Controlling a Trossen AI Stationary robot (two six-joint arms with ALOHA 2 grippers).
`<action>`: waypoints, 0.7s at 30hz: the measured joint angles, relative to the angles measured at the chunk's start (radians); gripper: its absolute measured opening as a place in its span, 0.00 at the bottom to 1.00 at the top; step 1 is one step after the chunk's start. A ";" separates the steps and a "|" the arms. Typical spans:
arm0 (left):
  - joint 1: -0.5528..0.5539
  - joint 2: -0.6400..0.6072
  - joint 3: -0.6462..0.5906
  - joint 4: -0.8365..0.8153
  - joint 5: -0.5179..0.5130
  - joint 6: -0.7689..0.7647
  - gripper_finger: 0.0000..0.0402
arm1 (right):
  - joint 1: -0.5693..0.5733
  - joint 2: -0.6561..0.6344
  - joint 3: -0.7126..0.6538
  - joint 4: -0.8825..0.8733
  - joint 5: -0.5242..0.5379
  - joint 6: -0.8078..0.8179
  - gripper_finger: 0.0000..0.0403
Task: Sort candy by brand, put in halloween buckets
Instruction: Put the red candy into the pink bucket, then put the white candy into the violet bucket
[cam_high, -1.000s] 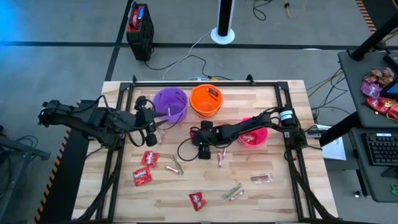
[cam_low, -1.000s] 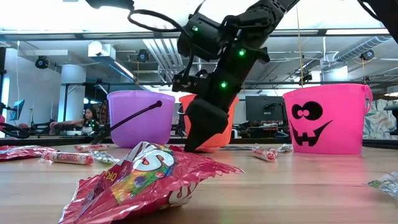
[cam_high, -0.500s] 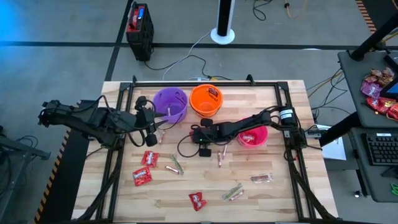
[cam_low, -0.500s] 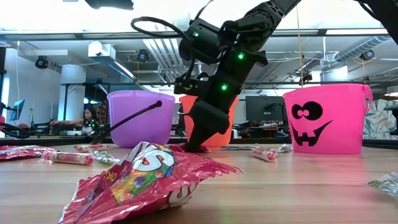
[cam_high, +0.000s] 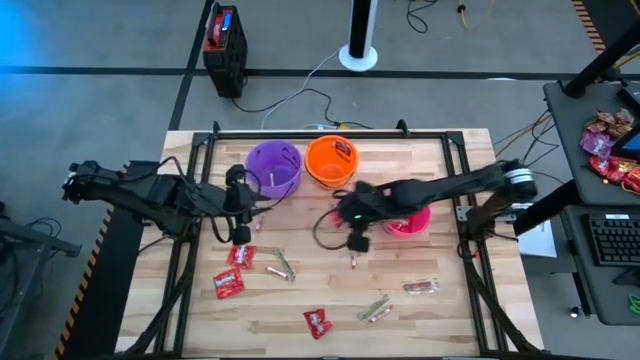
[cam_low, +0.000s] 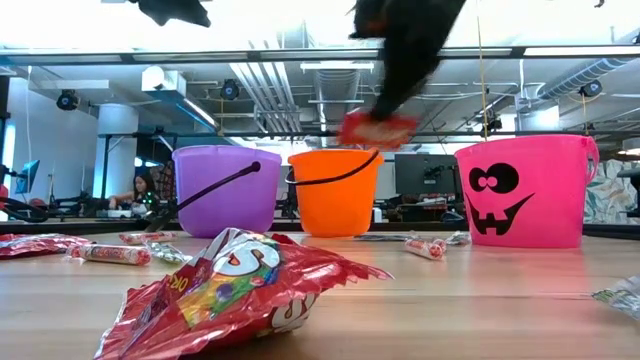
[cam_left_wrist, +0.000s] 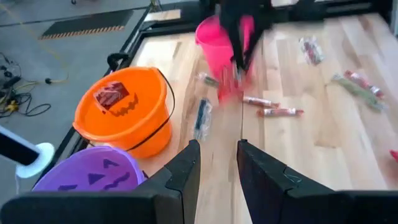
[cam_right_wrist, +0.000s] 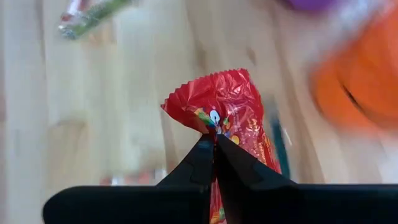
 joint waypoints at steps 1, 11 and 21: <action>0.000 0.009 0.000 0.000 0.000 0.000 0.23 | 0.000 -0.031 0.001 -0.078 0.023 0.077 0.02; 0.000 0.106 0.000 0.000 0.000 0.005 0.23 | -0.001 -0.167 -0.044 -0.476 0.188 0.585 0.02; 0.000 0.129 0.000 -0.009 0.000 -0.015 0.23 | -0.001 -0.136 -0.051 -0.518 0.184 0.617 0.20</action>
